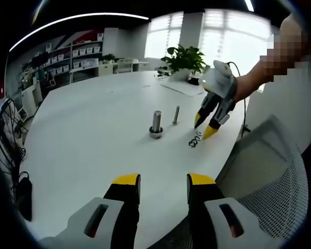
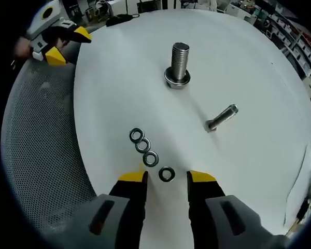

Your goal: Place the washer onto the threaded stud by aligning its center hole with the stud, sliding it down to the base, and recovering from edge contact or off-axis alignment until the washer reaches the visible bottom stop.

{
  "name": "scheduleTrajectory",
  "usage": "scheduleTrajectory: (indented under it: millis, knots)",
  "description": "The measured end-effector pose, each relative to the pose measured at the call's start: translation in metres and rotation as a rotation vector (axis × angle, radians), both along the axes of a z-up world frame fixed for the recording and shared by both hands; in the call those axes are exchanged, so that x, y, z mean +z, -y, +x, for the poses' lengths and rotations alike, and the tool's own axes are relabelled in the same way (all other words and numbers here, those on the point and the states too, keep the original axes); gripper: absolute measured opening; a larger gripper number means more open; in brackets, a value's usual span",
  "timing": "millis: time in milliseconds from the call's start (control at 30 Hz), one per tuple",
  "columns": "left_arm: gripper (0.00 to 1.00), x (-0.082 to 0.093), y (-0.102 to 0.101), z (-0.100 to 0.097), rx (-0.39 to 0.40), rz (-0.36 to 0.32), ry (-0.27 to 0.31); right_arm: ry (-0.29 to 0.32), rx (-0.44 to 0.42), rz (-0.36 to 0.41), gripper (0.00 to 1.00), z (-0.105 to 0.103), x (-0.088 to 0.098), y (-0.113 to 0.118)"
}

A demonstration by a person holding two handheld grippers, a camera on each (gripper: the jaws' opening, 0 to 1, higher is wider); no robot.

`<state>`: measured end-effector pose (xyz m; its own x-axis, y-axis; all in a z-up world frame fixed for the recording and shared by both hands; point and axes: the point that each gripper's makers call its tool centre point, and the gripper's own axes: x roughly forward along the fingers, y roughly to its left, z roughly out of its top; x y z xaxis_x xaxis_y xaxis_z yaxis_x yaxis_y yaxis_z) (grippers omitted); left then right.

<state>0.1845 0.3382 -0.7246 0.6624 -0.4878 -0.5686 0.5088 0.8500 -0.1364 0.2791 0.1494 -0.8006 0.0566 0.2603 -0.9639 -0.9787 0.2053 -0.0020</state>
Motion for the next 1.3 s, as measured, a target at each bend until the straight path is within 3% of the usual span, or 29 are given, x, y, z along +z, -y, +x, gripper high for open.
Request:
scheduleTrajectory:
  millis: [267,633,867,967,1067,1300]
  knots:
    - [0.34,0.0002,-0.0007,0.0003,0.005,-0.004,0.002,-0.012,0.119,-0.079,0.29,-0.0033,0.0008,-0.0007]
    - [0.34,0.001,-0.0006,0.0009,0.006,-0.007,0.004,-0.018,0.17,-0.123,0.19,-0.0043,-0.0006,0.0009]
    - [0.33,0.0011,-0.0014,0.0013,0.009,-0.009,0.005,-0.013,0.219,-0.126,0.18,-0.005,-0.0009,0.0012]
    - [0.33,0.001,-0.0017,0.0016,0.01,-0.008,0.006,0.009,0.311,-0.114,0.19,-0.0065,0.0001,0.0006]
    - [0.33,0.0022,-0.0024,0.0025,0.015,-0.012,0.009,-0.004,0.19,-0.054,0.18,-0.0069,0.0005,0.0004]
    - [0.33,0.0013,-0.0021,0.0023,0.016,-0.014,0.005,-0.006,0.216,-0.072,0.15,-0.0053,0.0004,-0.0021]
